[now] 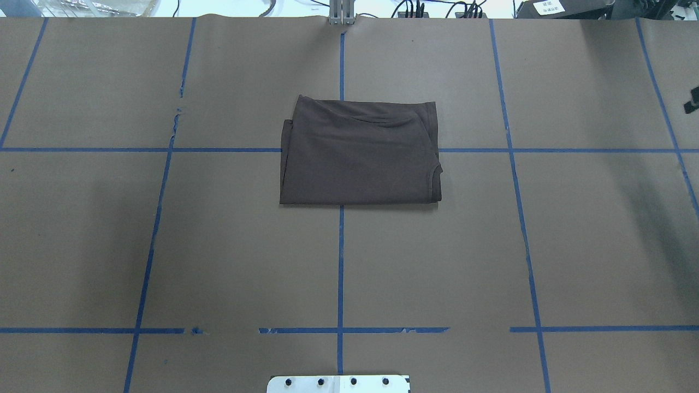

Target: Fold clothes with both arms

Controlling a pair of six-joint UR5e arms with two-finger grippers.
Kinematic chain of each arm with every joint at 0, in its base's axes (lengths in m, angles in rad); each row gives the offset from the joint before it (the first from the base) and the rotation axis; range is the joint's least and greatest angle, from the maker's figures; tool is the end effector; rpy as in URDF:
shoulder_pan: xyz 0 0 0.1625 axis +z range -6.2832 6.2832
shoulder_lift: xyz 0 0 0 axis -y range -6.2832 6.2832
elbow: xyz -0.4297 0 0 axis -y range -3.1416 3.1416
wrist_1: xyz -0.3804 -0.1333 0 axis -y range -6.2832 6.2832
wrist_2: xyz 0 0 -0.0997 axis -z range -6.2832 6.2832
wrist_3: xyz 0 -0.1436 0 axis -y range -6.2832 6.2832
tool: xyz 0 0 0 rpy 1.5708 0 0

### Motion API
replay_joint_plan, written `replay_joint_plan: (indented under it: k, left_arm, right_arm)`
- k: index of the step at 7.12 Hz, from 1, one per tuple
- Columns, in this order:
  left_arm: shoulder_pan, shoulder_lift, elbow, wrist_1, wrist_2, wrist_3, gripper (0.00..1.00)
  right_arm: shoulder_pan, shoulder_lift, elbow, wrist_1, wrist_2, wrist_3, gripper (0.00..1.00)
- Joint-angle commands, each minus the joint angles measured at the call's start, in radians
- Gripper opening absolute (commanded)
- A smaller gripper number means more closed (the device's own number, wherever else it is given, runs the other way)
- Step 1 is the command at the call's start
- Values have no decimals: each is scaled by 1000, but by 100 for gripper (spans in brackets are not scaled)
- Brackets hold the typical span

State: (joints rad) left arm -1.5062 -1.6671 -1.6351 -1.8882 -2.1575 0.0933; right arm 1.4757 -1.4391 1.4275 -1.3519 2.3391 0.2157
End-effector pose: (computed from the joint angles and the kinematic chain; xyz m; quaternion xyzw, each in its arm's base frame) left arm -0.0175 -0.5627 0.5897 0.2306 0.2777 0.1416 0.9218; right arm -0.0194 -0.5563 0.6734 0.0371 -0.3831 0.0169 0.9228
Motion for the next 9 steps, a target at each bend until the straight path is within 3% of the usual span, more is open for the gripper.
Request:
replay_joint_plan:
  k: [1,3,6,8,9]
  left_arm:
    - [-68,100,0,63,-132,85,100]
    - [-65,93,69,-4,-102,77,100]
    - [-62,132,38,81,-114,-10,100]
    - [-60,130,0,159,-116,-20,100]
    - [-60,130,-24,194,-116,-24,100]
  right_arm:
    - [109,-113,68,-64,45,-137,100]
    - [112,-119,97,-62,74,-130,100]
    - [112,-227,267,-82,94,31,100]
    - [106,-218,387,-323,82,30,100]
    - [106,-222,393,-341,82,28,100]
